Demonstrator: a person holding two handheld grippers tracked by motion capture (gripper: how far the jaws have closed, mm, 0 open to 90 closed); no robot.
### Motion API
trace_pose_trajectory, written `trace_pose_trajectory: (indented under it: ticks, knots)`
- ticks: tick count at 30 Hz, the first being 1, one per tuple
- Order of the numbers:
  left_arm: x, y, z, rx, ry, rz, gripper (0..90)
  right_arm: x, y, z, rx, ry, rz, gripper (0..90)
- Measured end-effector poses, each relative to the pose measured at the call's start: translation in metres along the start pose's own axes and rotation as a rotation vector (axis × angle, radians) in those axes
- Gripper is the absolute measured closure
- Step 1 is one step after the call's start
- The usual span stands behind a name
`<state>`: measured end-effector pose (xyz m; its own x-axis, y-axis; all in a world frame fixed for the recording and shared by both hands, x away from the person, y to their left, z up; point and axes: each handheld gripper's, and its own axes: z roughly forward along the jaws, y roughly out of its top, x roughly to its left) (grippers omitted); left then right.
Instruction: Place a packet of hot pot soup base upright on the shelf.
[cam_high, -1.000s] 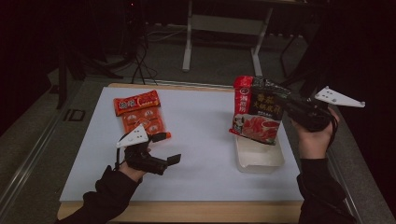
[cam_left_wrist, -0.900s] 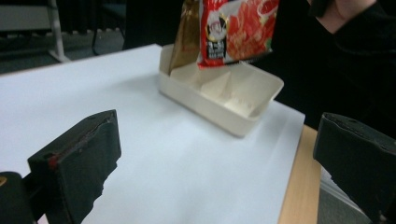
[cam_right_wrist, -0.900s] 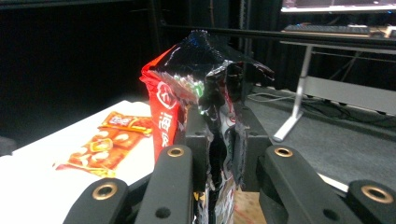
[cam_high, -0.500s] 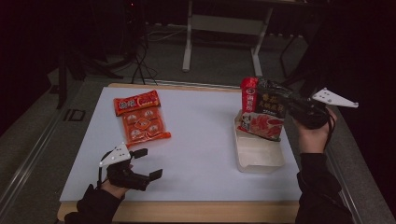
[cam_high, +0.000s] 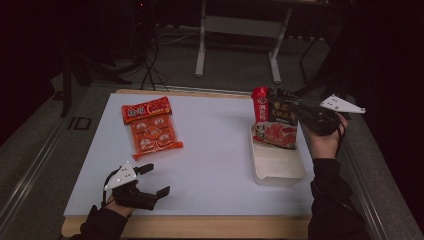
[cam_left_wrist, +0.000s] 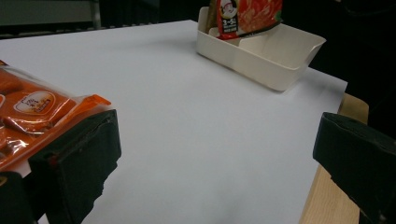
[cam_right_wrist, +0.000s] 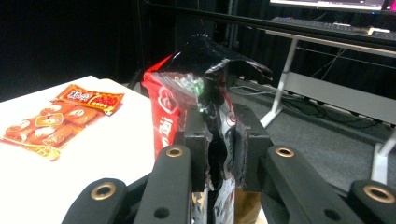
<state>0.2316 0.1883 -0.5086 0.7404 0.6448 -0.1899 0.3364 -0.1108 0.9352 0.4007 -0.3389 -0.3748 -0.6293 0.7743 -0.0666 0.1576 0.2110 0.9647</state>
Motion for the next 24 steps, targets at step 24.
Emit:
trace_pose_trajectory:
  ticks: [24]
  knots:
    - [0.003,-0.006,0.003,-0.008,-0.015,-0.029,1.3,-0.006,-0.034,0.009,0.047,0.064,0.068,76.5]
